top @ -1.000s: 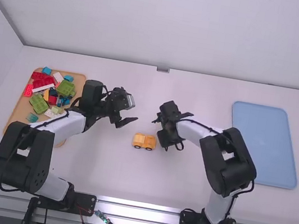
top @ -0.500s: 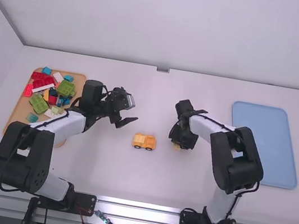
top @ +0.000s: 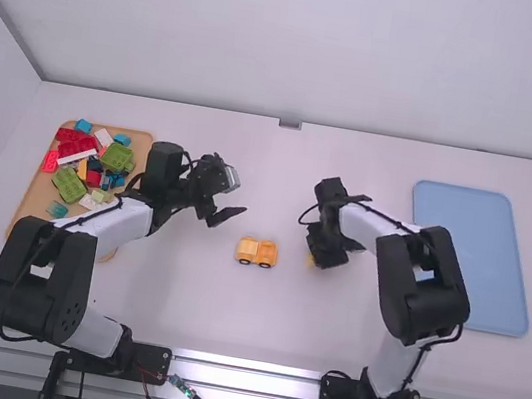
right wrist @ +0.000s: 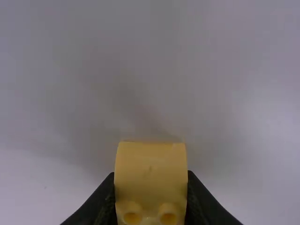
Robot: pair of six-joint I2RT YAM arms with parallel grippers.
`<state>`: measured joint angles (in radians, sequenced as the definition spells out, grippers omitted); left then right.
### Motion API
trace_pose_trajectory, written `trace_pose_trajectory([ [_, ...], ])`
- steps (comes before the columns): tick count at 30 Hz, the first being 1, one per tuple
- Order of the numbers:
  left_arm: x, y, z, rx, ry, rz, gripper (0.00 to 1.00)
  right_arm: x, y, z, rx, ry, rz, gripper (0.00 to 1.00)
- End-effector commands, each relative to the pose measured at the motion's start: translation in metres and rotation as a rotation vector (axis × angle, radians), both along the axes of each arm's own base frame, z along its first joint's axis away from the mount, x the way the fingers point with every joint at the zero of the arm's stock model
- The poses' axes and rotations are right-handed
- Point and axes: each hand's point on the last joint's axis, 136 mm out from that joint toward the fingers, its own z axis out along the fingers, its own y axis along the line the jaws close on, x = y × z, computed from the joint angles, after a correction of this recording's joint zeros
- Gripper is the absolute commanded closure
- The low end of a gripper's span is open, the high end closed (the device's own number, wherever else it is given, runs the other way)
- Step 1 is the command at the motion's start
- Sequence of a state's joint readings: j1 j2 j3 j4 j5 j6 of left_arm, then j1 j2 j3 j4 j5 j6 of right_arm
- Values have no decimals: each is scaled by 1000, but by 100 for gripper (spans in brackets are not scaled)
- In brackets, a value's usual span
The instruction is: Assemble lego blocks to make yellow taxi
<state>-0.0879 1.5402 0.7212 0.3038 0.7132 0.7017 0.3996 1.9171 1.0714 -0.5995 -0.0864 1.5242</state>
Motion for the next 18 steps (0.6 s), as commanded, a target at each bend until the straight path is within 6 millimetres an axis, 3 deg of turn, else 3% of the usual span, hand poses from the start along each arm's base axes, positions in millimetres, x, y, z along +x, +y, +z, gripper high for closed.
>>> trace_pose_trajectory([
  [1, -3, 1, 5, -14, -5, -2, 1, 4, 1, 9, -32, -23, -169, 100],
  [8, -3, 1, 5, -13, -4, -1, 1, 13, 14, 10, 1, -67, -167, 100],
  [18, -3, 1, 5, -13, -1, -2, 1, 19, 14, 10, 10, -87, -172, 100],
])
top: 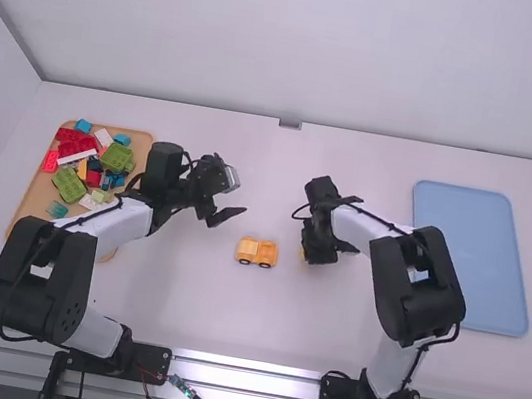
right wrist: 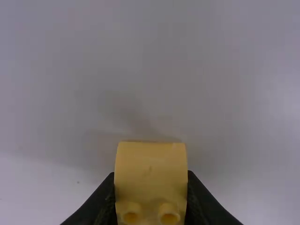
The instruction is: Assemble lego blocks to make yellow taxi
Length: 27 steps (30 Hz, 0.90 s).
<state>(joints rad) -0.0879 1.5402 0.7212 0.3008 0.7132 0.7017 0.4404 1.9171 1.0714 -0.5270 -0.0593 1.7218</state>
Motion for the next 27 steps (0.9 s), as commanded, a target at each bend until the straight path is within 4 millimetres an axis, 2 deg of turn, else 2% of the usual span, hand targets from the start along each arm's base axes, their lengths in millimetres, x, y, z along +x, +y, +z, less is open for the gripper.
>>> trace_pose_trajectory([
  [1, -3, 1, 5, -13, -4, -2, 1, 6, 0, 10, 0, -31, -12, 91],
  [2, -3, 1, 5, -13, -4, -2, 1, 6, 0, 10, 0, -31, -11, 90],
  [3, -3, 1, 5, -14, -3, -2, 1, 6, 0, 10, 2, -31, -11, 80],
  [11, -3, 1, 5, -13, -3, -2, 1, 6, 0, 9, 3, -29, -13, 55],
  [13, -3, 1, 5, -13, -3, -2, 1, 6, 0, 9, 4, -30, -12, 42],
  [15, -3, 1, 5, -13, -3, -2, 1, 6, 0, 9, 4, -28, -12, 21],
  [16, -3, 1, 5, -13, -3, -2, 1, 6, 0, 9, 4, -28, -12, 17],
  [17, -3, 1, 5, -13, -3, -2, 1, 5, 0, 9, 4, -28, -3, 7],
  [18, -3, 1, 5, -13, -3, -2, 1, 5, -1, 9, 2, -27, 8, 3],
  [19, -3, 1, 5, -13, -3, -2, 1, 4, -1, 8, 0, -26, 27, 0],
  [22, -3, 1, 5, -13, -3, -2, 1, -1, -7, 7, -19, -14, 149, 1],
  [27, -6, -2, 6, -27, -2, -22, 1, -4, -14, 15, 13, 30, 224, 1],
])
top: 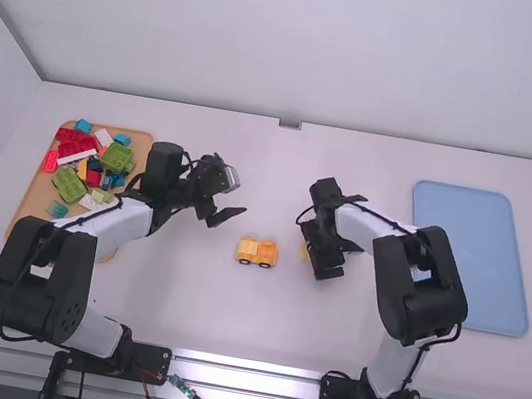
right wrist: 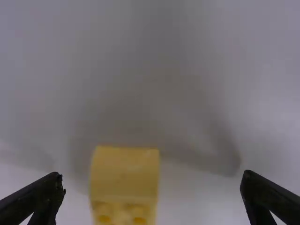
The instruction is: Assemble lego blocks to make yellow taxi
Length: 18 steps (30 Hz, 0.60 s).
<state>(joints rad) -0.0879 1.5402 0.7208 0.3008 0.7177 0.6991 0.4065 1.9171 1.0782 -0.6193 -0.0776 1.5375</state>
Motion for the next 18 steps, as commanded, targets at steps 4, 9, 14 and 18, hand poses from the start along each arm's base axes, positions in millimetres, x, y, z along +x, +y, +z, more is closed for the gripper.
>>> trace_pose_trajectory([
  [4, -5, -1, 6, -21, -5, -17, 1, 15, -10, 32, 59, 5, 139, 1],
  [9, -5, -1, 6, -22, -5, -18, 1, 33, -9, 56, 130, -54, 382, 1],
  [14, -5, -1, 6, -18, -11, -21, 1, 60, 12, 92, 257, -269, 970, 0],
  [18, -4, -1, 8, -18, -19, -21, 1, 72, 16, 102, 226, -388, 1307, 1],
])
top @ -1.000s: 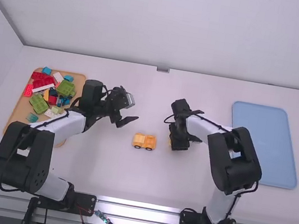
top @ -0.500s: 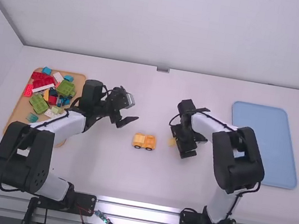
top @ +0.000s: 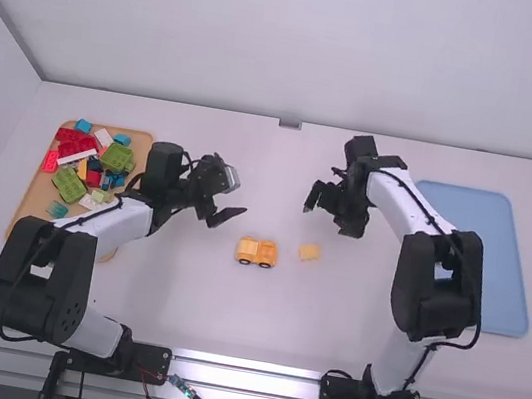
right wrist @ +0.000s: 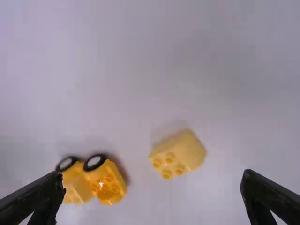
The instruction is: Assemble lego blocks to make yellow taxi
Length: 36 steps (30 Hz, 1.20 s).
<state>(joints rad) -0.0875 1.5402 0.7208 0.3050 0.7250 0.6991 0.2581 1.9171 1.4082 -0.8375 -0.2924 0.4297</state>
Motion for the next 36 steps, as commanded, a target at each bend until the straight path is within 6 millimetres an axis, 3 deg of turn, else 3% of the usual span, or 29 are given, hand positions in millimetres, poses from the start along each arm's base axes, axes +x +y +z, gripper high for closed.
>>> trace_pose_trajectory([
  [1, -3, 0, 7, -14, -18, -15, 1, 10, 5, 18, -12, -210, 439, 1],
  [5, -1, 1, 9, -11, -34, -10, 1, 38, -26, 10, -270, -359, 694, 1],
  [8, 2, 0, 14, -13, -63, -10, 1, 45, -46, 7, -415, -374, 820, 1],
  [12, 8, 0, 24, -18, -120, -11, 1, 50, -45, 5, -439, -421, 991, 1],
  [15, 9, -1, 26, -20, -131, -13, 1, 39, -21, 4, -316, -522, 1333, 1],
  [18, 8, -1, 24, -19, -122, -12, 1, 27, 3, 8, -155, -647, 1540, 1],
  [23, 5, 0, 20, -17, -97, -12, 1, 1, 20, 22, 121, -809, 1663, 1],
  [25, 3, 0, 17, -16, -78, -13, 1, -19, 28, 35, 278, -908, 1721, 1],
  [30, -4, -3, 11, -5, -64, -49, 1, -60, 17, 40, 418, -1045, 2032, 1],
  [36, -26, -13, 3, 7, -116, -195, 1, -58, 22, 42, 425, -1080, 2017, 1],
])
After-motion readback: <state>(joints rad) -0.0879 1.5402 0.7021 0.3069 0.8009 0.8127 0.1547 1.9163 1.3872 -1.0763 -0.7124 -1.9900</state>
